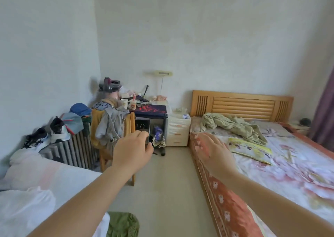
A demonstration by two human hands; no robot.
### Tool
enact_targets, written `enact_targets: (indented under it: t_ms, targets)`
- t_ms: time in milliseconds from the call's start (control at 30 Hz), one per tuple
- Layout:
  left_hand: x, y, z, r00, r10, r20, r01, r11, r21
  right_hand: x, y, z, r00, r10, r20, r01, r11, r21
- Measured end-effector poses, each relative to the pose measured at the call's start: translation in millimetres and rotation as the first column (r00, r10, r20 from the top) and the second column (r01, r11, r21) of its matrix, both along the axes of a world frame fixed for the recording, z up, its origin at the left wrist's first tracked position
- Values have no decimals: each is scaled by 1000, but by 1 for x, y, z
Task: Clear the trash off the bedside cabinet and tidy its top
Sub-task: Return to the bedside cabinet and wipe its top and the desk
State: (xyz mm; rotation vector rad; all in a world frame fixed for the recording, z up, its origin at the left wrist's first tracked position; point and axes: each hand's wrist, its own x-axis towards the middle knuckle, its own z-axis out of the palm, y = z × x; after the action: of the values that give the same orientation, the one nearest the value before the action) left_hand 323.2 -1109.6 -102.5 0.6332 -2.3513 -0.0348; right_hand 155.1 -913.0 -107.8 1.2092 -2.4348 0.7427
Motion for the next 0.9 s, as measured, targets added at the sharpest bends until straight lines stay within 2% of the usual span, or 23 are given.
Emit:
enact_targets:
  t_ms: [333, 533, 733, 900]
  targets:
    - [-168, -22, 6, 997, -55, 46, 57, 998, -39, -136, -14, 1, 996, -69, -57, 69, 998, -7]
    - [-275, -84, 14, 996, -60, 70, 67, 991, -116, -230, -72, 8, 993, -80, -81, 77, 996, -41]
    - [-377, -157, 21, 992, -87, 95, 98, 988, -120, -336, -141, 20, 991, -120, -53, 116, 990, -83]
    - [-460, -204, 16, 989, -101, 104, 108, 992, -63, -421, -181, 12, 987, -163, -14, 160, 981, -107]
